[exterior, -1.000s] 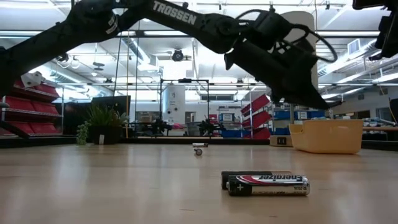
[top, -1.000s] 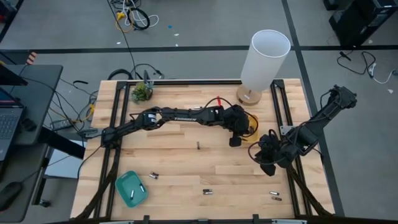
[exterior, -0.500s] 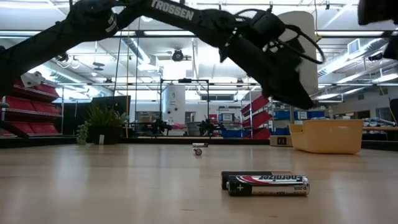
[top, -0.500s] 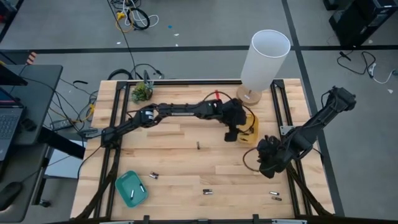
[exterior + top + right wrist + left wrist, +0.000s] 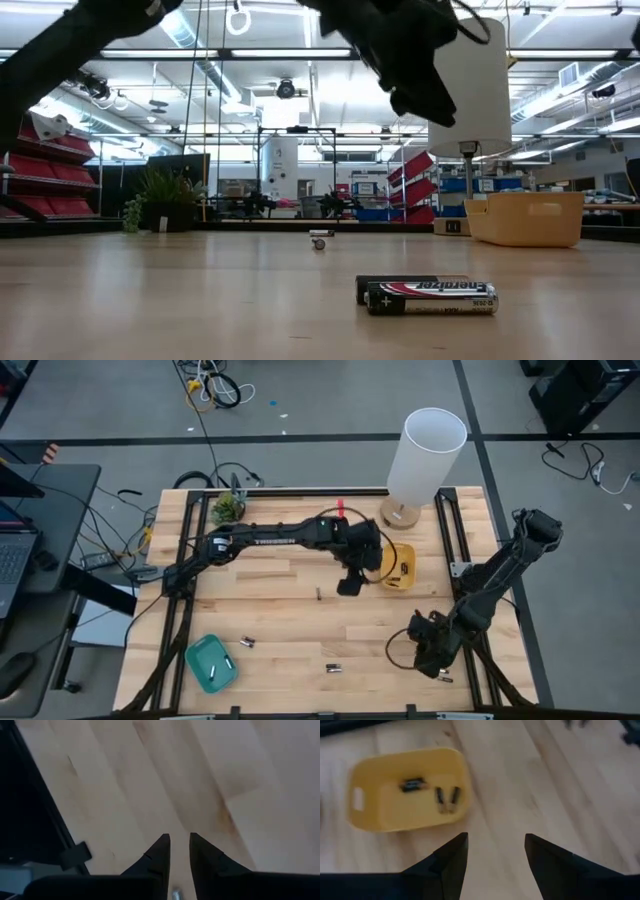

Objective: Sort batteries
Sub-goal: Put the black battery into the yellow bin

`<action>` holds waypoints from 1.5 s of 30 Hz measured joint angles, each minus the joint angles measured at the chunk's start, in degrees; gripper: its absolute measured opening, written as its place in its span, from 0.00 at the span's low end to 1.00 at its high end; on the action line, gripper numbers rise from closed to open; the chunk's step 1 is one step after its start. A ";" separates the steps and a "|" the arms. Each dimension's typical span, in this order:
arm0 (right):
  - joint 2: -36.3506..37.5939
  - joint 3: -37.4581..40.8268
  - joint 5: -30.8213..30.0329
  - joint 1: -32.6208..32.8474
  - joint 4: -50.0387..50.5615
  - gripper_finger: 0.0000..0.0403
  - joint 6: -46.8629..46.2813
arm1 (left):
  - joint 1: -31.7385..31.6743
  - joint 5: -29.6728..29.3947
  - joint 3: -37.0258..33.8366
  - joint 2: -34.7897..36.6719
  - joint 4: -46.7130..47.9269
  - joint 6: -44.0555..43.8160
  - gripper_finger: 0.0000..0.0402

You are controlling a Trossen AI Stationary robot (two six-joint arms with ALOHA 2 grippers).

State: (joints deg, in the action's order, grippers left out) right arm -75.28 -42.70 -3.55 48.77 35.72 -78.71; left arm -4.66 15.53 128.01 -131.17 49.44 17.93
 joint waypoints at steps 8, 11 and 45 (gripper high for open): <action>-6.79 -6.05 1.02 7.57 1.54 0.15 -8.67 | 7.23 -9.59 -0.04 5.89 7.51 -3.69 0.53; -9.62 -8.07 1.76 10.01 1.67 0.15 -10.58 | 10.00 -10.21 -0.04 8.14 8.06 -5.54 0.53; -26.15 -13.81 11.69 18.32 5.40 0.10 -14.13 | 25.39 -49.90 -44.12 53.87 -3.22 -30.80 0.53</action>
State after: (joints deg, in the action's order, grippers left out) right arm -101.43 -56.51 8.14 67.09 41.12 -92.84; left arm 20.73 -34.36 83.89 -77.30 46.22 -12.87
